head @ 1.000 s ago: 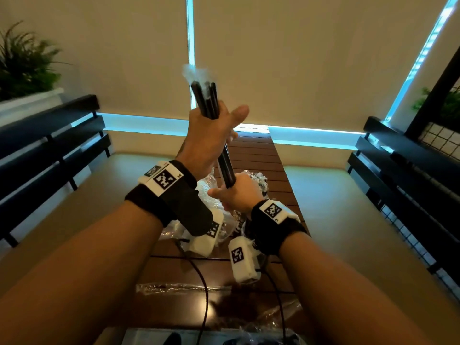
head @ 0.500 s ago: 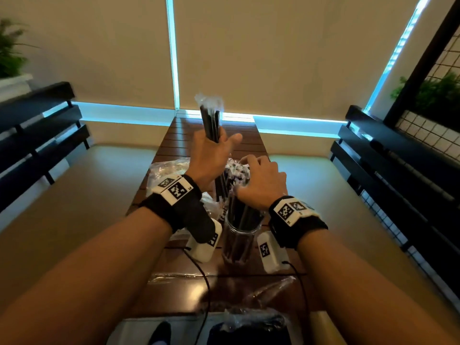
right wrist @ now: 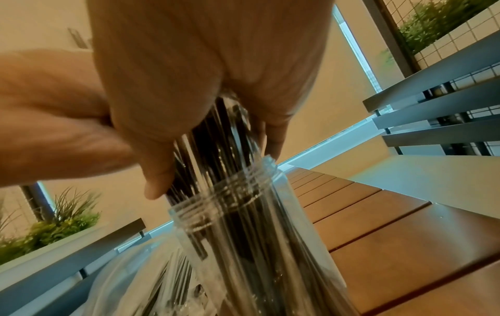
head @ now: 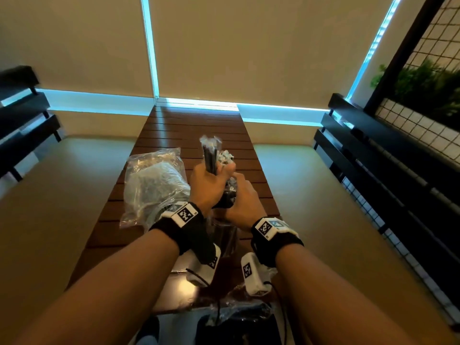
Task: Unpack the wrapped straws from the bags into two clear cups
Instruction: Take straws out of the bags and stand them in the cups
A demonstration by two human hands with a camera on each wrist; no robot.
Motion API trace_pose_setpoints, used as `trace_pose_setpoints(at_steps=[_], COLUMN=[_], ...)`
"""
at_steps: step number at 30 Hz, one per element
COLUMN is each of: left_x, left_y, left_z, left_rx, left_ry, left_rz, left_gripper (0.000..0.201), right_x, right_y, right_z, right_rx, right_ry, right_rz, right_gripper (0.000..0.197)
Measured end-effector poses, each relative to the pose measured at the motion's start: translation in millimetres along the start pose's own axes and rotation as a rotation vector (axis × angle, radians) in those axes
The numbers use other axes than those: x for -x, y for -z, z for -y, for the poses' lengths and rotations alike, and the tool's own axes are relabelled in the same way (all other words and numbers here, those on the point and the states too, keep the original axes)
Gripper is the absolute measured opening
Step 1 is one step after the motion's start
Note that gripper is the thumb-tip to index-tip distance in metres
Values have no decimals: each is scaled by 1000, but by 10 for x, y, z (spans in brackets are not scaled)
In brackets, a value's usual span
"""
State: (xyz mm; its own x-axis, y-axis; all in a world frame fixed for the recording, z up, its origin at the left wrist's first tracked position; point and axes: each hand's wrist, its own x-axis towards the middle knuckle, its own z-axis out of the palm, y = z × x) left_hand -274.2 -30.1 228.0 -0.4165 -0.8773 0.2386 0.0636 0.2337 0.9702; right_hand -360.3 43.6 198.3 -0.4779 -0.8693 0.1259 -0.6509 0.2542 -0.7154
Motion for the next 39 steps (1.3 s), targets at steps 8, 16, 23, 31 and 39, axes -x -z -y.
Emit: trace_pose_setpoints(at_steps=[8,16,23,31,39], left_x=[152,47,40,114,-89], left_y=[128,212,187,255,651], left_z=[445,-78,118,348,-12], left_rx=[-362,-472,-919,-1139,-447], left_ry=[-57,-460,-528,-438,-336], left_rz=[133,-7,402,545,107], left_gripper=[36,88,49,63,32], right_x=[18,9,42,59,66], right_y=[-146,-155,-114,-49,162], right_z=[-87,-66,-43,-17,323], right_rx=[25,87,103,115,343], right_ry=[18,10,9,17,132], right_rz=[-74,-49,-30,8,-192], right_gripper=[61,79,65,63,89])
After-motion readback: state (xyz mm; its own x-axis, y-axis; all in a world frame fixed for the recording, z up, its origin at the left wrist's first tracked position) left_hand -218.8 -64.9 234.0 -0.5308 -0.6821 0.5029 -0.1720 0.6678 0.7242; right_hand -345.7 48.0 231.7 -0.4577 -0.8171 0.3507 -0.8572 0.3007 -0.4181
